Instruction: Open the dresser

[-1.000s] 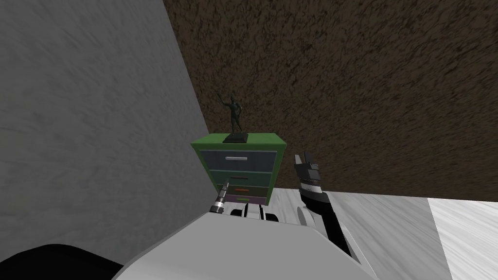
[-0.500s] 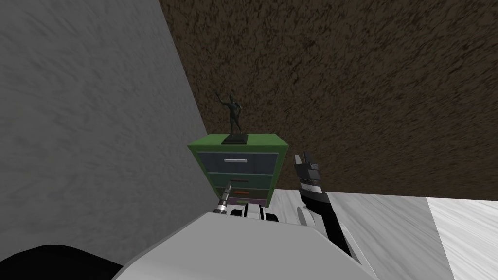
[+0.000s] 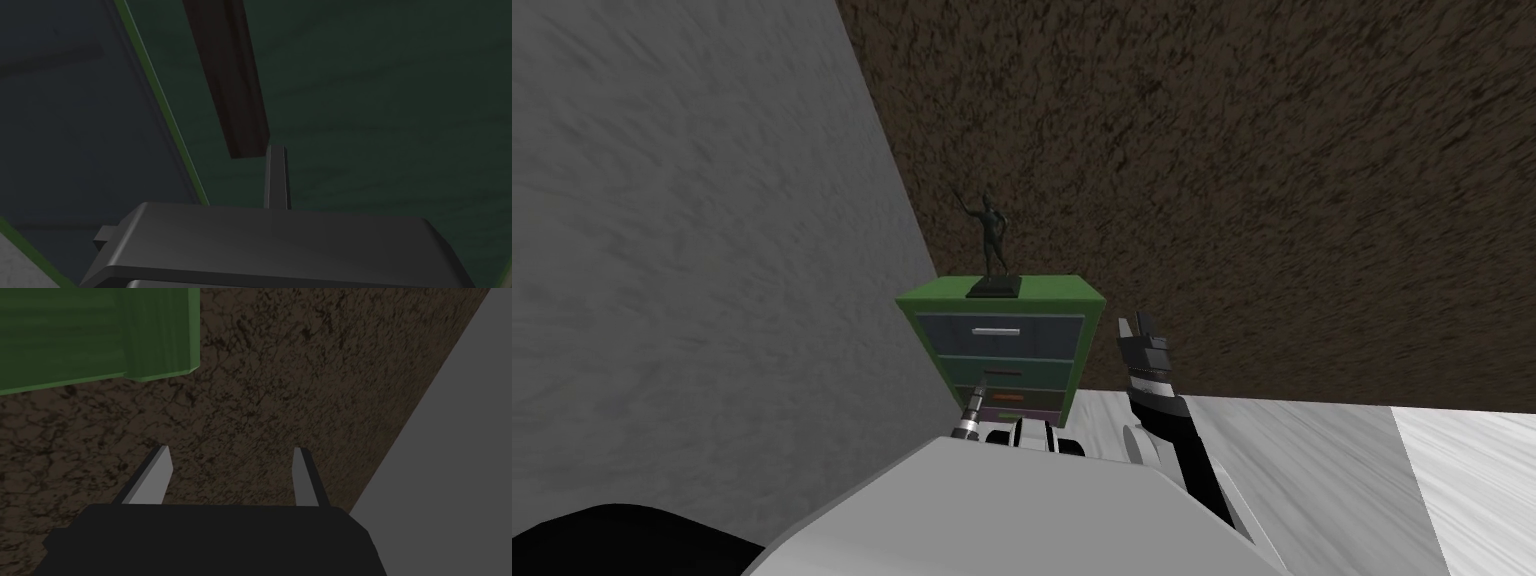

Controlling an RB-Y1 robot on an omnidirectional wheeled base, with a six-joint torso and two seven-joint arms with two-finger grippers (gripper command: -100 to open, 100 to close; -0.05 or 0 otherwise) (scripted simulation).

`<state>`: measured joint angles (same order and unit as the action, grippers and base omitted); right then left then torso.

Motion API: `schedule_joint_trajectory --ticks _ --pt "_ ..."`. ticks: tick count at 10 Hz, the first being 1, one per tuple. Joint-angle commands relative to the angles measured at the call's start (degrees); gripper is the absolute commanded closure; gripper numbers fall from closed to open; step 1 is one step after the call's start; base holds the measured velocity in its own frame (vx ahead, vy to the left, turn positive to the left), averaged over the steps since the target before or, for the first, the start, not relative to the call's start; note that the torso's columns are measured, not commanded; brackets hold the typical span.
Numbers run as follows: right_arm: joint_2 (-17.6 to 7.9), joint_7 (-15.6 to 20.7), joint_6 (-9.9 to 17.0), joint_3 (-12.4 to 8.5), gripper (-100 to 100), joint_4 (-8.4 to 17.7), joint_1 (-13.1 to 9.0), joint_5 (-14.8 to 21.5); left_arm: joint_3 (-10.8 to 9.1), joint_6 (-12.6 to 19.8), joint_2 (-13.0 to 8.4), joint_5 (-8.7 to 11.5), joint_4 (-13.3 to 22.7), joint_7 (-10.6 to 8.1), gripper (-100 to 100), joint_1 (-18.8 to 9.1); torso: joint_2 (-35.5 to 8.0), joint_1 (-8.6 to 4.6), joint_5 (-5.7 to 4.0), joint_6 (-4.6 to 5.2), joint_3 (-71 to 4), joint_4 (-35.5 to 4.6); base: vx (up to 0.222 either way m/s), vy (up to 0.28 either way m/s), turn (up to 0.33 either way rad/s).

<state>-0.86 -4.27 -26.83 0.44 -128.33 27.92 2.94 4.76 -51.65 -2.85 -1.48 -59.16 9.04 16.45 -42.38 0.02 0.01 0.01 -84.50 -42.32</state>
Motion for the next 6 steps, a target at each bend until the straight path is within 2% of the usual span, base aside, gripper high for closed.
schedule_joint_trajectory --ticks 1,3,4,5,6 --pt "0.0 0.0 0.0 0.0 0 0.0 -0.01 0.0 0.38 1.08 -0.25 -0.13 -2.05 -0.26 100 0.85 -0.12 -0.11 -0.03 -0.01 0.05 -0.01 -0.185 -0.032 0.023" --pt "0.0 0.0 0.0 0.0 0 0.0 -0.03 0.0 0.68 1.95 -0.46 -0.24 -3.68 -0.47 100 1.53 -0.28 0.06 0.01 0.0 0.17 -0.07 -0.22 0.013 0.015" --pt "0.0 0.0 0.01 0.0 0 0.01 -0.03 0.0 0.59 1.63 -0.35 -0.21 -3.16 -0.37 100 1.31 -0.04 0.1 0.03 0.0 0.03 -0.01 -0.094 0.009 0.0" --pt "0.0 0.0 0.0 0.0 0 0.0 -0.01 0.0 0.57 1.87 -2.17 -0.21 -3.39 -0.36 -100 1.24 0.44 0.01 0.01 0.0 -0.26 0.11 -0.015 -0.004 -0.003" --pt "0.0 0.0 0.0 0.0 0 0.0 0.0 0.0 0.53 2.0 -3.03 -0.2 -3.5 -0.34 -100 1.12 0.63 -0.05 -0.02 -0.01 -0.4 0.19 0.015 -0.008 0.0"
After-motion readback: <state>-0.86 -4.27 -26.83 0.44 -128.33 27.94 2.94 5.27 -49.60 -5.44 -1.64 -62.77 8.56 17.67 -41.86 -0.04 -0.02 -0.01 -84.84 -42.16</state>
